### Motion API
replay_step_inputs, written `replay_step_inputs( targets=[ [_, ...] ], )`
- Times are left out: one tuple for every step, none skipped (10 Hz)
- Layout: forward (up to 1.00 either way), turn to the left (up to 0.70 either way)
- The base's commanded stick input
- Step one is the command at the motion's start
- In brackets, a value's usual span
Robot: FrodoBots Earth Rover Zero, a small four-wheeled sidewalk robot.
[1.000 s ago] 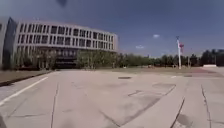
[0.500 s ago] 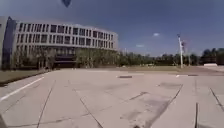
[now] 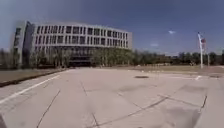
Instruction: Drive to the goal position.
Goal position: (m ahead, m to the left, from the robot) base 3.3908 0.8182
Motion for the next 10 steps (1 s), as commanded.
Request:
replay_step_inputs(
  targets=[
    [0.70, 0.01],
    [0.70, 0.01],
    [0.70, 0.01],
    [0.70, 0.01],
    [0.70, 0.01],
    [0.70, 0.01],
    [0.70, 0.01],
    [0.70, 0.01],
    [0.70, 0.01],
    [0.70, 0.01]
  ],
)
